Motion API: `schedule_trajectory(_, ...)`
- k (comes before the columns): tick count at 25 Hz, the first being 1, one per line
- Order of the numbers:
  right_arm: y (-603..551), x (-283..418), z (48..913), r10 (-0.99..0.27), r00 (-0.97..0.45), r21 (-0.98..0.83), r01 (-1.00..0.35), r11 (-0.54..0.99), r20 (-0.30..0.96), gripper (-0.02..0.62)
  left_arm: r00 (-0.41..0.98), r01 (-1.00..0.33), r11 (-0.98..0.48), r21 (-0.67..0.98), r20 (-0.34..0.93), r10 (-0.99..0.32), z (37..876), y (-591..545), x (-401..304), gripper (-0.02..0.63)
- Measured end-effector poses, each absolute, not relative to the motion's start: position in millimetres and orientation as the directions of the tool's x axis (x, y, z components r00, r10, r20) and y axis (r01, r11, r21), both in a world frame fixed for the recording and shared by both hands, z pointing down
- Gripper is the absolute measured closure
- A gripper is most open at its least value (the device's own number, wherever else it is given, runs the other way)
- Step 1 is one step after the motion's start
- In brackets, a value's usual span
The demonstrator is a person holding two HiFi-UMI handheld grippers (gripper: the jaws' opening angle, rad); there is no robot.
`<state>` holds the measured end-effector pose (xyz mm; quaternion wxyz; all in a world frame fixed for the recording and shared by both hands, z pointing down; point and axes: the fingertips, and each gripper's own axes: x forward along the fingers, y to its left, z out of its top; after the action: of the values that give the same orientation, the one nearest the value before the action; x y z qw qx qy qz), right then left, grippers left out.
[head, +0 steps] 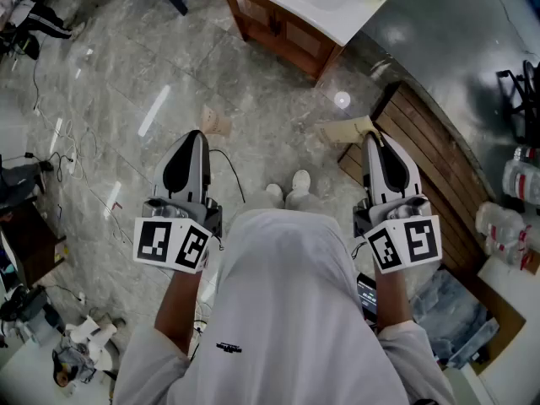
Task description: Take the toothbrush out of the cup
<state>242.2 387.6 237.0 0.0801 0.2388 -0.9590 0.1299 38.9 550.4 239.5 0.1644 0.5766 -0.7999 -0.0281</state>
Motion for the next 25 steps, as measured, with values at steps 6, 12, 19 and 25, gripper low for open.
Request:
schedule_trajectory(6,405,232,228,-0.493,-0.845,-0.131,-0.524,0.842,0.209,0.58,-0.167,-0.947,0.22,0.236,0.224,-0.96,229,543,48,0.601)
schedule_trajectory(12,425,214,233,-0.609,-0.76,-0.181,-0.648,0.74,0.227,0.58,-0.014,-0.962,0.077,0.261,0.233,-0.972,227,536,32,0.601)
schedule_trajectory(19,433,193,236,-0.666,-0.713,-0.216,-0.701,0.679,0.22,0.58,0.036,-0.969,0.02,0.248,0.219,-0.975,224,534,-1,0.601)
schedule_trajectory(25,422,178,243,-0.703,-0.672,-0.202,-0.741,0.641,0.232,0.58,0.122,-0.952,-0.053,0.3,0.216,-0.969,230,518,-21,0.601)
